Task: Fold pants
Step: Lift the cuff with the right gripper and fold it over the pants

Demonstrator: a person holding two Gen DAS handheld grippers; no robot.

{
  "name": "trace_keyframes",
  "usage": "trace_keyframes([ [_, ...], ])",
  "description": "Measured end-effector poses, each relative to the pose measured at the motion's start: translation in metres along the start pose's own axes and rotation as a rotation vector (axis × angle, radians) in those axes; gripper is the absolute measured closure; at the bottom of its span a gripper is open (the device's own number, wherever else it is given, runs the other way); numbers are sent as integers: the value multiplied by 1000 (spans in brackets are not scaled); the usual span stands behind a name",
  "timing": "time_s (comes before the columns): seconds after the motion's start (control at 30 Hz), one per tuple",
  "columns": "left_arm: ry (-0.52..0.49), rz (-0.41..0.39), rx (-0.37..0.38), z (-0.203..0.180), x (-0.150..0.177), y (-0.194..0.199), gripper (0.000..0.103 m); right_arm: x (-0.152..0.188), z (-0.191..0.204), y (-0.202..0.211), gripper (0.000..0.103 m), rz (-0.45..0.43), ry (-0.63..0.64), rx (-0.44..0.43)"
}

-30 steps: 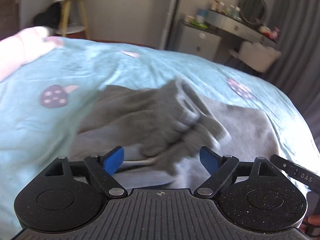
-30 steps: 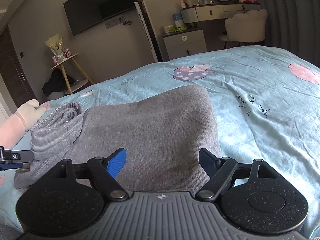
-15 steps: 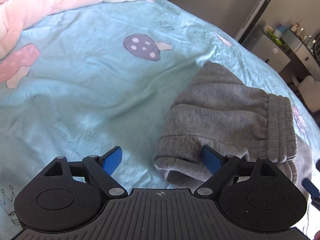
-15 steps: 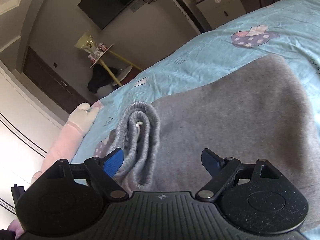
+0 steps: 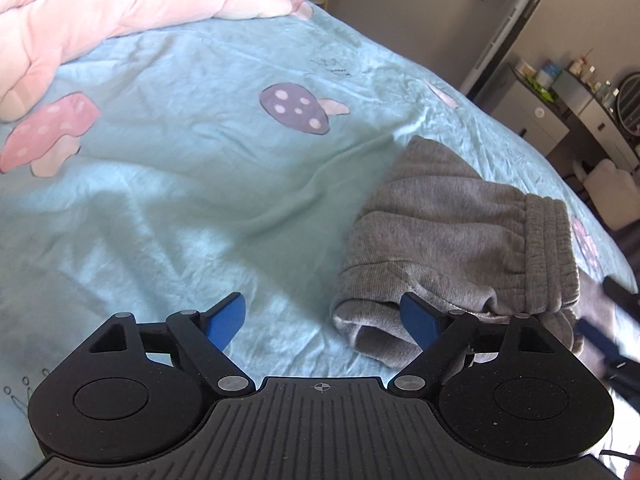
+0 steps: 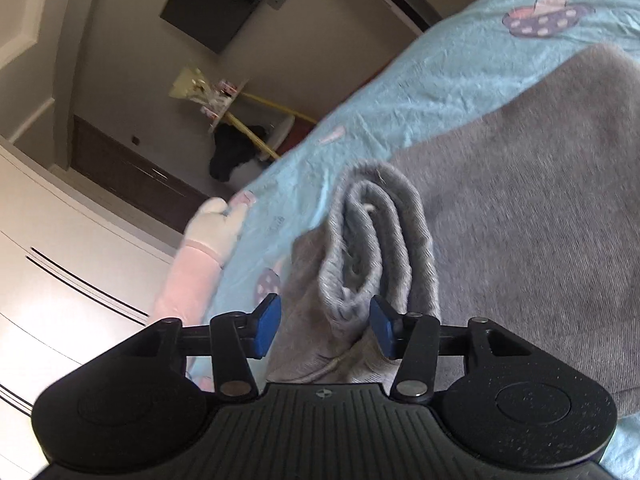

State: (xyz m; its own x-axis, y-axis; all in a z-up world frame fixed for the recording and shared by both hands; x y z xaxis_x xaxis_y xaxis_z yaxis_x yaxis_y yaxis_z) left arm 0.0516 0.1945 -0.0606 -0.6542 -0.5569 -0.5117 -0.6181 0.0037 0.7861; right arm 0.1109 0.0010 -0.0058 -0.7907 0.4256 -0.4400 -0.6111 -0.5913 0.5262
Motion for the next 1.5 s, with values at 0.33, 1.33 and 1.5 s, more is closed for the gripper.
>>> trace_keyframes([
  [0.33,17,8,28,4,-7,7,14,-1,-15,-57,73,39,-94,69],
  [1.33,-137,119,7,-21,-10,-48,13,-27,-77,-47,15,138,-109,-62],
  [1.5,-124,122,9,-20,-9,-46,13,-24,-73,-59,57,125,-121,-94],
])
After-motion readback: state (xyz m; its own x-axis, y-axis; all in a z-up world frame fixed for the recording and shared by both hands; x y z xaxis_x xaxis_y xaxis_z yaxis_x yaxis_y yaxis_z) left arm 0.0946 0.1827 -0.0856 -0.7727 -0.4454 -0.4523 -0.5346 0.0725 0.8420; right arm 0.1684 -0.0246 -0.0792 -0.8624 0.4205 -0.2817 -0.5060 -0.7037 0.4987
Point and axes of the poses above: each gripper's, at about its wrist camera, not at the fingertips, and y roughly against the way its jaws point, z to its left, x to its underside, the point moved 3 cm from there along -y, roughly the way its jaws point, and after that the axes turned 2 degrees about y, right-handed, at the moved point
